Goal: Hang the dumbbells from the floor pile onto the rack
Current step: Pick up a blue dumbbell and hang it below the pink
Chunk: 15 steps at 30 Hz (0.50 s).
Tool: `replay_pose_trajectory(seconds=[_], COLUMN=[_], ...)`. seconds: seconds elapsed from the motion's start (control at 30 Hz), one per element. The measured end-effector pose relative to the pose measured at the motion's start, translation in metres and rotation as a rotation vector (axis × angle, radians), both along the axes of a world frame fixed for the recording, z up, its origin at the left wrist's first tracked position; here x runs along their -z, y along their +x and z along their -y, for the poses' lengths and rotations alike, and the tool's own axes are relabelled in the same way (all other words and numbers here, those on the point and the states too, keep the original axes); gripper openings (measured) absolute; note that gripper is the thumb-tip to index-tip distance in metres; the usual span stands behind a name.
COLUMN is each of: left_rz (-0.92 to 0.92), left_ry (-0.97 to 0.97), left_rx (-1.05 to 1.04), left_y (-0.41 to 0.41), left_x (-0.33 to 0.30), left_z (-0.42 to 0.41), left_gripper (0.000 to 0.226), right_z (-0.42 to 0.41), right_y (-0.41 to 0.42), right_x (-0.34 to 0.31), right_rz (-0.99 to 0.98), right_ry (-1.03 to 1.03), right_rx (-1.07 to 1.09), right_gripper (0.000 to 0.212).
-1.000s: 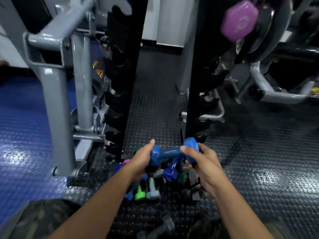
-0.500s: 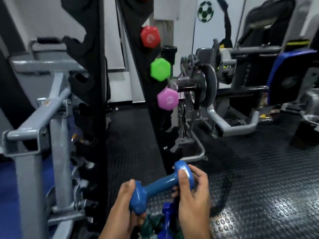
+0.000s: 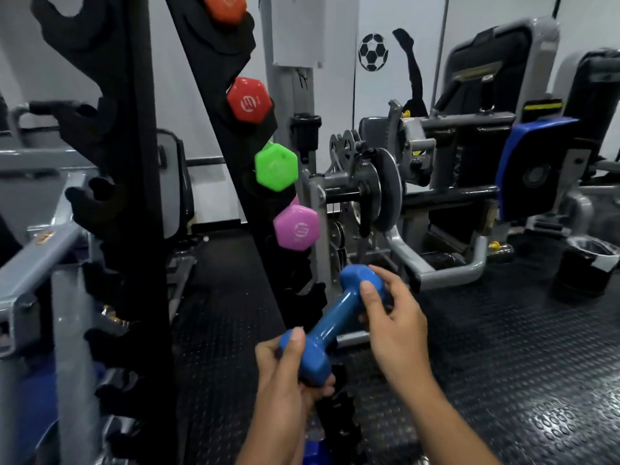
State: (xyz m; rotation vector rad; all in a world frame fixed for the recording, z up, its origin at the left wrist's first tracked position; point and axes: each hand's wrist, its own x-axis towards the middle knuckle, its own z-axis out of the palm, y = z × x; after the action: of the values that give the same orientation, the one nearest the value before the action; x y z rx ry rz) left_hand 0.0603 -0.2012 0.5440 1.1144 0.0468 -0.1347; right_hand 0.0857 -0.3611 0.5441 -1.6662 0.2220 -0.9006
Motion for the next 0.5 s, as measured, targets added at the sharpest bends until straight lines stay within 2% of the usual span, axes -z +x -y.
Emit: replay_pose_trajectory(seconds=[0.07,0.23,0.5], left_rz=[0.023,0.033,0.186], left_ry=[-0.036,-0.166,-0.063], left_rx=[-0.001,-0.009,-0.082], left_y=[0.013,0.042,0.063], left_x=[-0.005,-0.002,0.005], left_z=[0.011,0.024,0.04], left_gripper=[0.048,0.024,0.03], right_z=[0.01,0.026,0.022], right_y=[0.03,0.09,0.136], right_x=[-0.004,-0.006,-0.007], right_rz=[0.017,0.017,0.027], right_ry=[-0.001,0.061,0.05], right_rx=[-0.01,-0.083,-0.249], right_gripper=[0.018,0.014,0.016])
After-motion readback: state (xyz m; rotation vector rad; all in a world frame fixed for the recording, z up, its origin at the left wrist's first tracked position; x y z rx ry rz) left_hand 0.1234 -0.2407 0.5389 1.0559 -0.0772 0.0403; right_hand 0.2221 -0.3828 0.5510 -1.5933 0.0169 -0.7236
